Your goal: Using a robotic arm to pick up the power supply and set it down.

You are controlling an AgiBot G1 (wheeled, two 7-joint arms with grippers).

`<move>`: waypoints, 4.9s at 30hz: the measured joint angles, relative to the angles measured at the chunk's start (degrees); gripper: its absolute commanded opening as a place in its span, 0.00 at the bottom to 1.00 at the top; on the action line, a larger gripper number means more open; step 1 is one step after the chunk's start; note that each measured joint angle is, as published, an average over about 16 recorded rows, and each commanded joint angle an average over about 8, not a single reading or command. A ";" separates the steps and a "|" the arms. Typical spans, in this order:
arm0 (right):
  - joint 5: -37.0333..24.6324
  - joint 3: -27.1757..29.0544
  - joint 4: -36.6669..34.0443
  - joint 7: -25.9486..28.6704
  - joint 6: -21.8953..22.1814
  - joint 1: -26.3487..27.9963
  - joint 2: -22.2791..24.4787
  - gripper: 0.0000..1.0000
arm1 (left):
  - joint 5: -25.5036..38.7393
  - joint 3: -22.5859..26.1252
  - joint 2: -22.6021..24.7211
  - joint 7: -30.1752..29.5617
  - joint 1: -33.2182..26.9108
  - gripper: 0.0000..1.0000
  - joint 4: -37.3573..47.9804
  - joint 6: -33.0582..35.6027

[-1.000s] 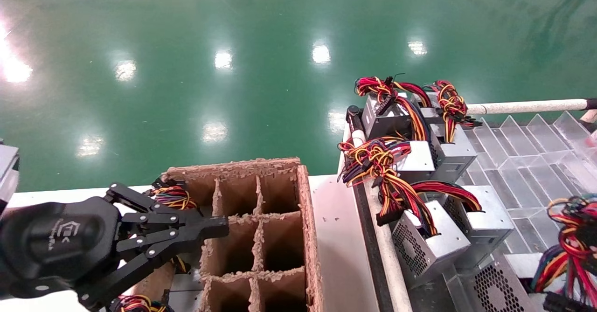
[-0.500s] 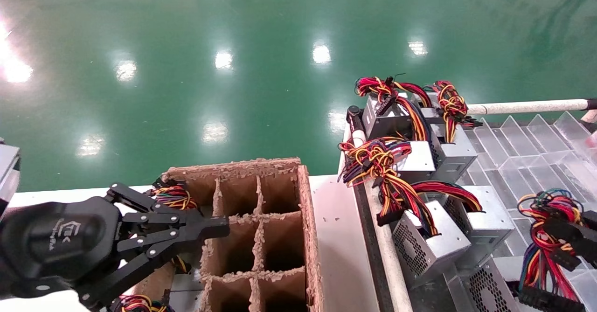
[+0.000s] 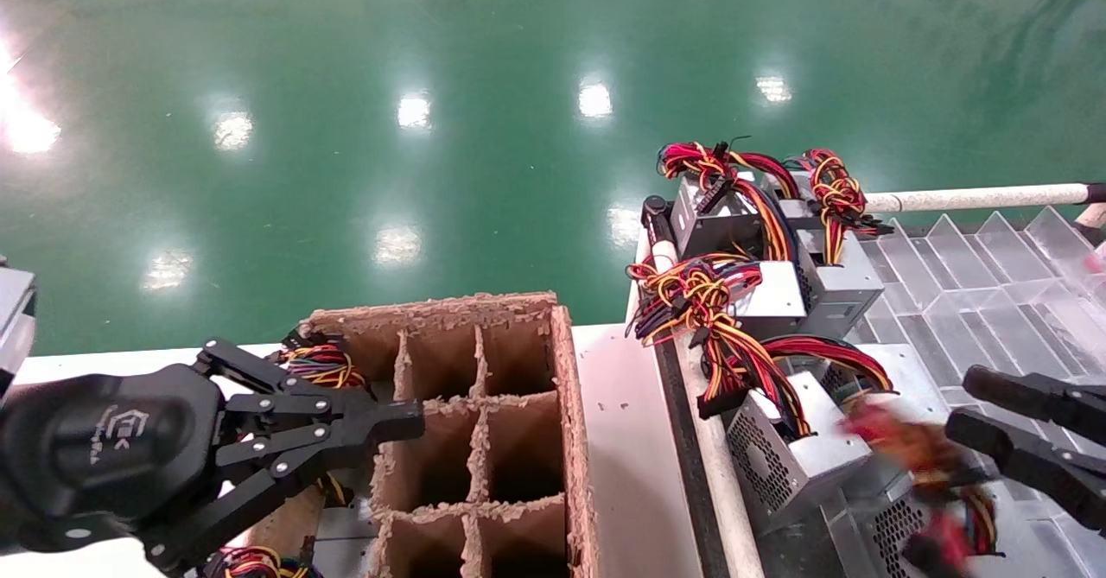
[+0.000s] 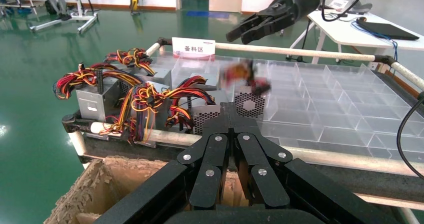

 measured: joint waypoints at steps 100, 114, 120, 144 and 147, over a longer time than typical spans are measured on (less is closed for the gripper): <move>-54.10 66.08 2.71 33.37 -14.85 -11.53 -39.98 1.00 | -0.01 0.00 -0.01 0.01 0.02 1.00 0.02 -0.02; -53.62 65.56 2.73 33.21 -14.68 -11.39 -39.66 1.00 | -0.01 0.00 -0.01 0.01 0.02 1.00 0.02 -0.02; -53.53 65.46 2.73 33.18 -14.65 -11.37 -39.61 1.00 | -0.01 0.00 -0.01 0.01 0.02 1.00 0.02 -0.02; -53.39 65.32 2.73 33.11 -14.58 -11.31 -39.52 1.00 | -0.01 0.00 -0.01 0.01 0.02 1.00 0.02 -0.02; -53.38 65.31 2.73 33.11 -14.58 -11.31 -39.52 1.00 | -0.01 0.00 -0.01 0.01 0.02 1.00 0.02 -0.02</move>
